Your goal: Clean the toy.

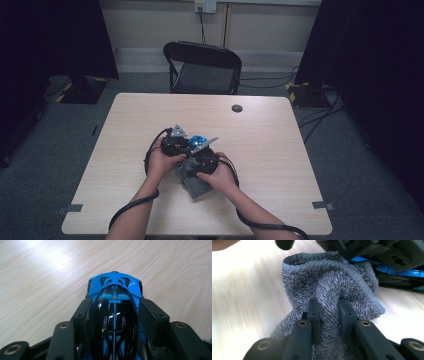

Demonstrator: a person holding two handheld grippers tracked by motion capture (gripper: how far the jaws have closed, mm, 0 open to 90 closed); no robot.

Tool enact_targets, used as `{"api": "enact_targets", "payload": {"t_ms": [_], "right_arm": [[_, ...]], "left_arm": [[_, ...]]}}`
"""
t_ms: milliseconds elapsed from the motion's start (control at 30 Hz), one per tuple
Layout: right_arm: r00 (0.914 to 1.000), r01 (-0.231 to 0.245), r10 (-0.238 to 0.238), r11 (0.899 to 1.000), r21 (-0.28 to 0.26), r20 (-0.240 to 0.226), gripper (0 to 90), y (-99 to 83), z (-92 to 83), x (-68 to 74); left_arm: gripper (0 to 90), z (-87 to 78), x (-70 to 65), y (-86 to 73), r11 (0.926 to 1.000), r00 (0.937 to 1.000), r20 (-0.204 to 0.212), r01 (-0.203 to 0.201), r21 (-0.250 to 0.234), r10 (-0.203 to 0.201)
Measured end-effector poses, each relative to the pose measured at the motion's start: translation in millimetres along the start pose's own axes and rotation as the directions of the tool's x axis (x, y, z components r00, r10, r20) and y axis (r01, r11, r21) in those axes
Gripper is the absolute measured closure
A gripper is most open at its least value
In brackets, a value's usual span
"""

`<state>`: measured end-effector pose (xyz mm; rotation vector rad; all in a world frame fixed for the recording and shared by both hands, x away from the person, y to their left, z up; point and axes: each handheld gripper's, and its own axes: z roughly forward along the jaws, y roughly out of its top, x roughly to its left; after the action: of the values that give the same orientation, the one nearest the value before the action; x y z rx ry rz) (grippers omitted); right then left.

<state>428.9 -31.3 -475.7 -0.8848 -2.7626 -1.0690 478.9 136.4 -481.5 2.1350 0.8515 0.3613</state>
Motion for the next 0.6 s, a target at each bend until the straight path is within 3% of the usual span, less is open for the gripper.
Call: {"api": "enact_targets", "payload": {"t_ms": [233, 600], "right_arm": [[0.9982, 0.027, -0.027, 1.000, -0.009, -0.054, 74.7, 0.5, -5.8, 5.6], [0.9964, 0.062, -0.062, 0.998, 0.002, -0.058, 73.5, -2.1, -23.0, 2.9]], "left_arm": [[47.3, 0.2, -0.7, 0.2, 1.0000, 1.0000, -0.005, 0.004, 0.000, -0.004], [46.9, 0.5, -0.7, 2.7, 0.9999, 1.0000, -0.009, -0.002, 0.015, 0.002]]}}
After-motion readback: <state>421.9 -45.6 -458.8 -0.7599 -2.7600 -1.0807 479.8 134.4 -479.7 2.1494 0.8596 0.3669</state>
